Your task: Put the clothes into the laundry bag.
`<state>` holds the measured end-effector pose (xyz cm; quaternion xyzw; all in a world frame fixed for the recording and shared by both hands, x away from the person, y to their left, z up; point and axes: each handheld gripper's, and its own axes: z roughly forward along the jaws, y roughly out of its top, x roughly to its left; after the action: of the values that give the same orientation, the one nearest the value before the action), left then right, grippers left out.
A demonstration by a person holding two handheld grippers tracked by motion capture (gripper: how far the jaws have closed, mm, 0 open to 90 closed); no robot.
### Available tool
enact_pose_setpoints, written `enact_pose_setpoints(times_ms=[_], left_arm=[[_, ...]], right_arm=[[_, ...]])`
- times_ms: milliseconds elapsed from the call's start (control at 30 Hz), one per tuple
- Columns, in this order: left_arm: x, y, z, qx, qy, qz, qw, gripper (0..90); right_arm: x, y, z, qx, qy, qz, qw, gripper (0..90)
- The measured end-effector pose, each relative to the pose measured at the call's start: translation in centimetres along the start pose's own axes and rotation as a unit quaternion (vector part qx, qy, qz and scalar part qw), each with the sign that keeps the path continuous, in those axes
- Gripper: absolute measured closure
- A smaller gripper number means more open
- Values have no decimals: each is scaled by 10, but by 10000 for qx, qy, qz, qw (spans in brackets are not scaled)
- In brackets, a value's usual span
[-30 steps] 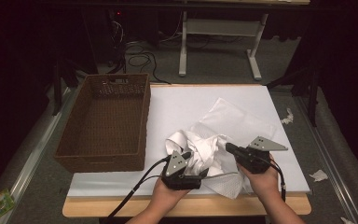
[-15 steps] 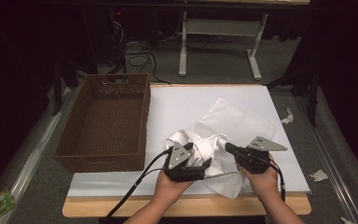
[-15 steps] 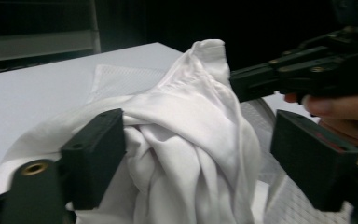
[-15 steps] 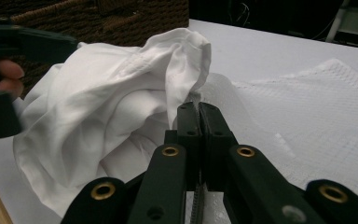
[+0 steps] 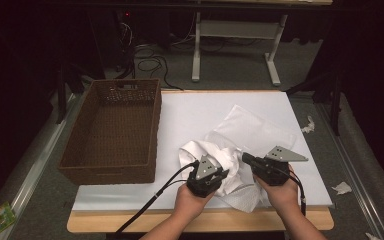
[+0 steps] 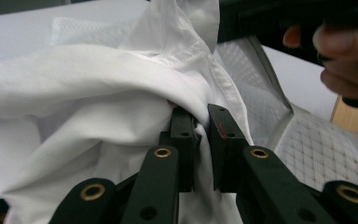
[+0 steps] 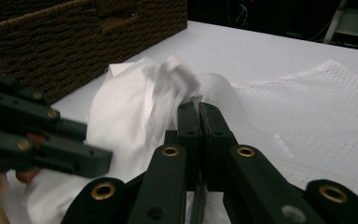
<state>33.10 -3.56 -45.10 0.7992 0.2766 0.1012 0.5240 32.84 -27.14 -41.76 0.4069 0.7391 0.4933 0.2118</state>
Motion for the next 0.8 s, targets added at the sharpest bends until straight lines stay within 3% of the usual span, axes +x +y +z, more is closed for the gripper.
enact_pose_setpoints(times_ms=[367, 567, 667, 800], left_arm=[[-7, -2, 25, 158, 213, -104, 9996, 815], [-3, 2, 31, 42, 288, -289, 9992, 803], [-2, 3, 27, -105, 155, -260, 9995, 774], [-2, 2, 9, -378, -82, -234, 9990, 626]], right_arm=[[3, 3, -4, -129, 40, 23, 9999, 891], [7, 4, -4, -168, 128, 19, 9998, 891], [6, 3, -3, -144, 128, 33, 9998, 891], [5, 1, -3, -123, 118, 34, 9998, 891]])
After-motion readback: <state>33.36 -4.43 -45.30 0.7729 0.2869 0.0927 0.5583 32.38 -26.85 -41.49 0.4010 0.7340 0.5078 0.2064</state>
